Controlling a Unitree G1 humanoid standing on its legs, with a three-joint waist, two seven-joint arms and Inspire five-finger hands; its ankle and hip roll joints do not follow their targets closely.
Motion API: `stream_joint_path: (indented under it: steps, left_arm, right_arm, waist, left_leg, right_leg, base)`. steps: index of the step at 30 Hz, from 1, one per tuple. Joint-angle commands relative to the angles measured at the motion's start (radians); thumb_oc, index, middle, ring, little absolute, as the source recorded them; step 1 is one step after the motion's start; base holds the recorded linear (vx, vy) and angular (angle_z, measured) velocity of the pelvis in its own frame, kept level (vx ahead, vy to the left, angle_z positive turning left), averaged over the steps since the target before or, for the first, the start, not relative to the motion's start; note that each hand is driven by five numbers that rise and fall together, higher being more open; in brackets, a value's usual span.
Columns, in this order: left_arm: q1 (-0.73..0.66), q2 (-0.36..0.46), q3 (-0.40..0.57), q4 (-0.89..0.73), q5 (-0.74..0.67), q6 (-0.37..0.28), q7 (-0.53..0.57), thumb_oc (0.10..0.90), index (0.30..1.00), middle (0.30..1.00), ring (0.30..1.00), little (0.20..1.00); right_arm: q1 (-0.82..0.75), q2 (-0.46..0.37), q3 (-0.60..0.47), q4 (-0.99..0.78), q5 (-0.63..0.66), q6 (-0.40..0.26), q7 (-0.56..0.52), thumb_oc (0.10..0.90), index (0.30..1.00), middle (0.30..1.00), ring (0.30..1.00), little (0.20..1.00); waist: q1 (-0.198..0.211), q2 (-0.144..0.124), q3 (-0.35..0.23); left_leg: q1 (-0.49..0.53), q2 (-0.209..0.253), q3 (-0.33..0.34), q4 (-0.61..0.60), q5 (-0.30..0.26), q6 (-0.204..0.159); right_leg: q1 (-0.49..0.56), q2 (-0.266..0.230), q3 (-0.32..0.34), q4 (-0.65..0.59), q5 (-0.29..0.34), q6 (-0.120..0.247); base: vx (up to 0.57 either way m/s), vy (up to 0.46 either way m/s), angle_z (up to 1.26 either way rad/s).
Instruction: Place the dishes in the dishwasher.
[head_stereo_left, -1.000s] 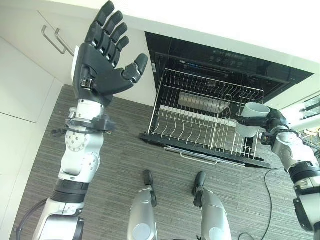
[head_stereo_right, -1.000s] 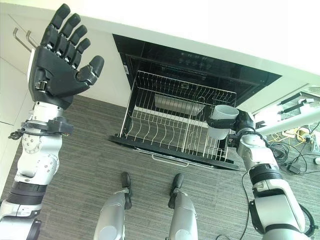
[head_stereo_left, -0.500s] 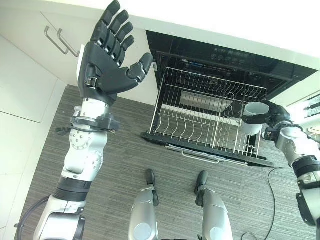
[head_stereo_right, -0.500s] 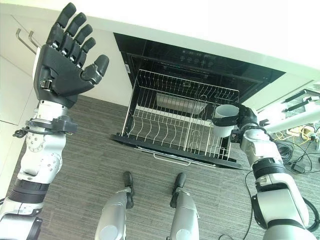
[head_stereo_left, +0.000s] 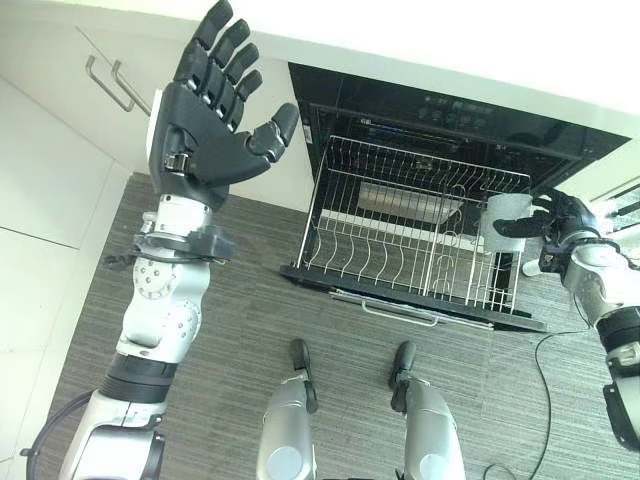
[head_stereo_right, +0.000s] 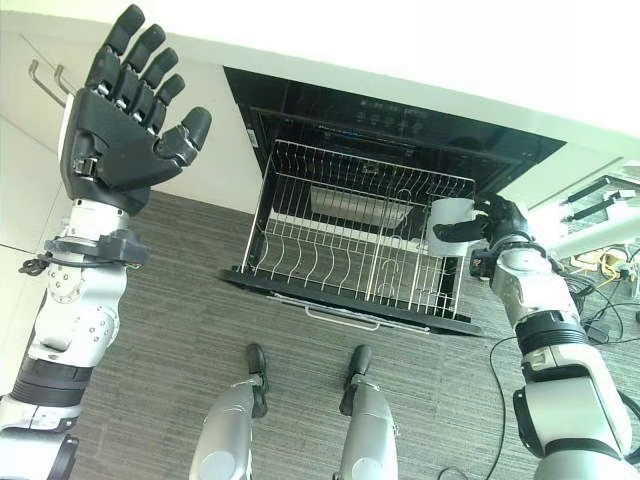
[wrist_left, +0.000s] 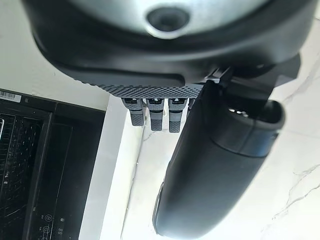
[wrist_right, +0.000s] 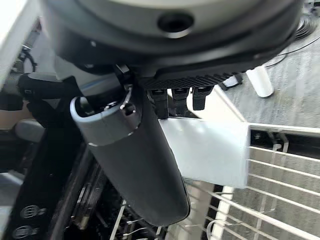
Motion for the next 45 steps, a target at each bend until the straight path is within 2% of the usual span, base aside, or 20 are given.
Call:
stream_joint_path:
  steps: [1,7,14,19,20,25,28,29,31,32,33,34,35,37,39,42,43,44,45]
  left_arm:
    - [-0.016,0.033,0.032,-0.134,0.005,-0.141,-0.020,0.800,0.900,0.900,0.900,0.900]
    - [0.034,0.019,0.066,-0.152,0.021,-0.173,-0.030,0.800,0.900,0.900,0.900,0.900]
    - [0.124,-0.029,0.120,-0.186,0.059,-0.196,-0.029,0.800,0.900,0.900,0.900,0.900]
    - [0.197,-0.058,0.150,-0.214,0.060,-0.189,-0.067,0.800,0.900,0.900,0.900,0.900]
    - [0.240,-0.072,0.161,-0.229,0.067,-0.177,-0.105,0.800,0.900,0.900,0.900,0.900]
    - [0.299,-0.078,0.187,-0.255,0.085,-0.148,-0.170,0.800,0.900,0.900,0.900,0.900]
    - [0.342,-0.088,0.206,-0.268,0.040,-0.122,-0.241,0.800,0.900,0.900,0.900,0.900]
    - [0.363,-0.095,0.214,-0.271,0.053,-0.121,-0.261,0.800,0.900,0.900,0.900,0.900]
    - [0.401,-0.095,0.229,-0.290,0.061,-0.117,-0.276,0.800,0.900,0.900,0.900,0.900]
    - [0.408,-0.097,0.235,-0.296,0.072,-0.114,-0.264,0.800,0.900,0.900,0.900,0.900]
    - [0.396,-0.090,0.228,-0.287,0.055,-0.114,-0.272,0.800,0.900,0.900,0.900,0.900]
    - [0.384,-0.090,0.222,-0.279,0.041,-0.113,-0.276,0.800,0.900,0.900,0.900,0.900]
    - [0.379,-0.092,0.217,-0.273,0.037,-0.115,-0.277,0.800,0.900,0.900,0.900,0.900]
    - [0.371,-0.103,0.211,-0.267,0.054,-0.116,-0.274,0.800,0.900,0.900,0.900,0.900]
    - [0.397,-0.118,0.215,-0.273,0.052,-0.107,-0.285,0.800,0.900,0.900,0.900,0.900]
    - [0.413,-0.122,0.212,-0.277,0.039,-0.095,-0.304,0.800,0.900,0.900,0.900,0.900]
    - [0.425,-0.128,0.212,-0.284,0.023,-0.098,-0.322,0.800,0.900,0.900,0.900,0.900]
    - [0.431,-0.144,0.214,-0.300,0.008,-0.095,-0.328,0.800,0.900,0.900,0.900,0.900]
    - [0.433,-0.147,0.216,-0.302,0.002,-0.094,-0.329,0.800,0.900,0.900,0.900,0.900]
  right_arm:
    - [-0.060,-0.089,-0.025,-0.109,-0.029,-0.094,-0.075,0.800,0.900,0.900,0.900,0.900]
    - [0.046,-0.049,-0.135,-0.303,-0.010,-0.125,-0.140,0.800,0.900,0.900,0.900,0.900]
    - [0.277,0.096,-0.243,-0.563,-0.080,-0.131,-0.159,0.800,0.900,0.900,0.900,0.900]
    - [0.418,0.174,-0.290,-0.665,-0.108,-0.135,-0.136,0.800,0.900,0.900,0.900,0.900]
    - [0.490,0.207,-0.315,-0.702,-0.124,-0.155,-0.119,0.800,0.900,0.900,0.900,0.900]
    - [0.584,0.257,-0.365,-0.766,-0.114,-0.172,-0.114,0.800,0.900,0.900,0.900,0.900]
    - [0.664,0.314,-0.392,-0.831,-0.120,-0.200,-0.104,0.800,0.900,0.900,0.900,0.900]
    - [0.688,0.334,-0.391,-0.856,-0.123,-0.209,-0.087,0.800,0.900,0.900,0.900,0.900]
    - [0.720,0.355,-0.388,-0.895,-0.121,-0.224,-0.059,0.800,0.900,0.900,0.900,0.900]
    - [0.721,0.360,-0.380,-0.904,-0.127,-0.240,-0.027,0.800,0.900,0.900,0.900,0.900]
    - [0.722,0.347,-0.384,-0.908,-0.130,-0.260,-0.022,0.800,0.900,0.900,0.900,0.900]
    - [0.722,0.339,-0.390,-0.911,-0.137,-0.271,-0.023,0.800,0.900,0.900,0.900,0.900]
    - [0.718,0.332,-0.395,-0.909,-0.132,-0.288,-0.020,0.800,0.900,0.900,0.900,0.900]
    - [0.726,0.329,-0.400,-0.911,-0.130,-0.315,-0.006,0.800,0.900,0.900,0.900,0.900]
    - [0.762,0.307,-0.426,-0.939,-0.111,-0.325,0.017,0.800,0.900,0.900,0.900,0.900]
    - [0.783,0.289,-0.448,-0.955,-0.112,-0.330,0.024,0.800,0.900,0.900,0.900,0.900]
    - [0.791,0.270,-0.463,-0.969,-0.108,-0.330,0.023,0.800,0.900,0.900,0.900,0.900]
    - [0.791,0.245,-0.478,-0.980,-0.098,-0.330,0.018,0.800,0.900,0.900,0.900,0.900]
    - [0.787,0.240,-0.481,-0.979,-0.097,-0.329,0.020,0.800,0.900,0.900,0.900,0.900]
  waist:
    - [-0.017,0.003,-0.089]
    - [-0.034,-0.001,-0.104]
    - [-0.061,-0.011,-0.135]
    - [-0.071,-0.017,-0.156]
    - [-0.069,-0.019,-0.167]
    - [-0.062,-0.018,-0.194]
    - [-0.067,-0.011,-0.217]
    - [-0.072,-0.011,-0.224]
    - [-0.070,-0.003,-0.228]
    - [-0.071,0.007,-0.229]
    - [-0.091,0.016,-0.225]
    - [-0.100,0.016,-0.224]
    - [-0.103,0.012,-0.225]
    - [-0.099,0.004,-0.231]
    - [-0.108,0.001,-0.234]
    - [-0.118,-0.004,-0.244]
    - [-0.118,-0.013,-0.239]
    - [-0.107,-0.037,-0.231]
    - [-0.103,-0.042,-0.228]
  left_leg:
    - [0.023,0.005,-0.071,0.065,-0.200,-0.027]
    - [0.030,0.005,-0.063,0.065,-0.206,-0.023]
    - [0.060,0.008,-0.042,0.065,-0.217,-0.017]
    - [0.089,0.007,-0.019,0.065,-0.225,-0.011]
    - [0.107,0.000,-0.005,0.065,-0.231,-0.005]
    - [0.135,-0.035,0.003,0.065,-0.251,0.016]
    - [0.157,-0.084,-0.028,0.065,-0.268,0.044]
    - [0.165,-0.093,-0.027,0.065,-0.269,0.055]
    - [0.193,-0.090,-0.013,0.065,-0.281,0.066]
    - [0.205,-0.076,0.000,0.065,-0.279,0.072]
    - [0.216,-0.079,-0.020,0.065,-0.279,0.077]
    - [0.221,-0.089,-0.029,0.065,-0.276,0.078]
    - [0.229,-0.101,-0.029,0.065,-0.280,0.079]
    - [0.233,-0.114,-0.019,0.065,-0.285,0.082]
    - [0.259,-0.119,-0.012,0.065,-0.286,0.078]
    - [0.286,-0.124,0.022,0.065,-0.281,0.083]
    - [0.330,-0.135,0.041,0.065,-0.272,0.070]
    - [0.357,-0.170,0.040,0.072,-0.172,0.027]
    - [0.345,-0.169,0.034,0.090,-0.149,0.019]
  right_leg:
    - [0.046,-0.003,0.022,0.004,-0.141,0.064]
    - [0.049,0.002,0.031,0.004,-0.145,0.062]
    - [0.072,0.003,0.041,0.004,-0.153,0.063]
    - [0.098,-0.008,0.029,0.004,-0.150,0.073]
    - [0.114,-0.023,0.011,0.004,-0.145,0.085]
    - [0.146,-0.060,-0.012,0.004,-0.123,0.110]
    - [0.172,-0.077,0.021,0.004,-0.087,0.113]
    - [0.186,-0.077,0.010,0.004,-0.048,0.114]
    - [0.235,-0.069,-0.041,0.004,-0.027,0.117]
    - [0.263,-0.021,-0.085,0.004,-0.028,0.111]
    - [0.275,0.091,-0.049,0.004,-0.105,0.076]
    - [0.281,0.143,-0.039,0.004,-0.123,0.052]
    - [0.280,0.161,-0.043,0.004,-0.134,0.043]
    - [0.279,0.151,-0.072,0.004,-0.168,0.027]
    - [0.303,0.163,-0.034,0.004,-0.213,0.010]
    - [0.309,0.161,-0.026,0.004,-0.223,-0.008]
    - [0.328,0.153,-0.017,0.004,-0.233,-0.021]
    - [0.340,0.124,0.006,0.004,-0.230,-0.036]
    - [0.340,0.117,0.012,0.004,-0.226,-0.039]
  base:
    - [0.00,0.000,0.00]
    - [0.00,0.000,0.00]
    - [0.02,0.042,-0.04]
    - [0.03,0.097,-0.06]
    - [0.03,0.191,-0.03]
    - [0.03,0.191,-0.11]
    - [0.10,0.270,-0.02]
    - [0.17,0.305,-0.08]
    - [0.14,0.241,-0.26]
    - [0.12,0.159,-0.82]
    - [0.11,0.086,-1.08]
    - [0.10,-0.033,-0.83]
    - [0.07,-0.058,-0.21]
    - [0.10,-0.075,0.17]
    - [0.16,-0.125,-0.14]
    - [0.13,-0.111,0.03]
    - [0.22,-0.108,0.11]
    - [0.22,-0.107,0.15]
    - [0.14,-0.035,0.01]
